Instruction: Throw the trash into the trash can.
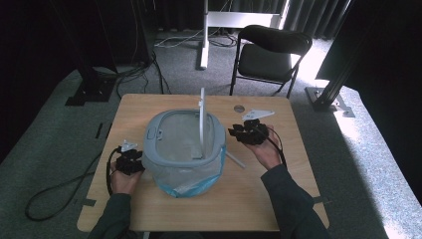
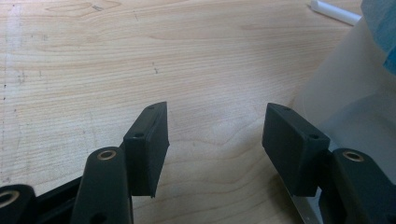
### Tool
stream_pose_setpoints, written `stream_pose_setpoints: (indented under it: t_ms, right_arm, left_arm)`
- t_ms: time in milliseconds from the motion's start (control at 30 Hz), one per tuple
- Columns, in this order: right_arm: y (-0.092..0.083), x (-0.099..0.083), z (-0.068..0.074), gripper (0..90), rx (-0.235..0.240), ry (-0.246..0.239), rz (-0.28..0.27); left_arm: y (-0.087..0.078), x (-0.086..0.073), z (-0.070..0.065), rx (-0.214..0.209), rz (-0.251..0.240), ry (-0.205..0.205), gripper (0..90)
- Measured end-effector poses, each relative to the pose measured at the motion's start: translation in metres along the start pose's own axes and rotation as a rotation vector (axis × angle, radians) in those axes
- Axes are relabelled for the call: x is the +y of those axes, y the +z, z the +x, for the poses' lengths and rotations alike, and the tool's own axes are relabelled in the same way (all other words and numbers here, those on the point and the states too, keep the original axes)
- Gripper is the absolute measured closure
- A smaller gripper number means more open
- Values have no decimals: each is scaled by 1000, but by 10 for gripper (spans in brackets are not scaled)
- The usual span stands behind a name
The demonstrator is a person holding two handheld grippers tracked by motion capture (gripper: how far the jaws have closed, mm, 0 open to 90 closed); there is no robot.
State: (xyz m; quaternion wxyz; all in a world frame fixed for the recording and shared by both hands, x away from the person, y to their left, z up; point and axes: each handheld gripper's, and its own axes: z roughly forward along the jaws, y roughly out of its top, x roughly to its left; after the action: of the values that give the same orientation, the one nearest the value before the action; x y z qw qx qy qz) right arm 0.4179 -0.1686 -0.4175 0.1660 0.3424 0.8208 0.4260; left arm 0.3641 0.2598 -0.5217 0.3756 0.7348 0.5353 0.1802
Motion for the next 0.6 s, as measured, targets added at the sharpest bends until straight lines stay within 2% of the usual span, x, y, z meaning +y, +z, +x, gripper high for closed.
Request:
stream_pose_setpoints:
  t_ms: [300, 467, 600]
  right_arm:
    - [8, -16, 2, 693, 3, 12, 27]
    - [16, -30, 4, 725, -2, -11, 84]
    - [21, -40, 3, 725, 1, 0, 110]
  left_arm:
    - [0, 0, 0, 1, 1, 1, 412]
    - [0, 0, 0, 1, 1, 0, 412]
    - [0, 0, 0, 0, 0, 1, 412]
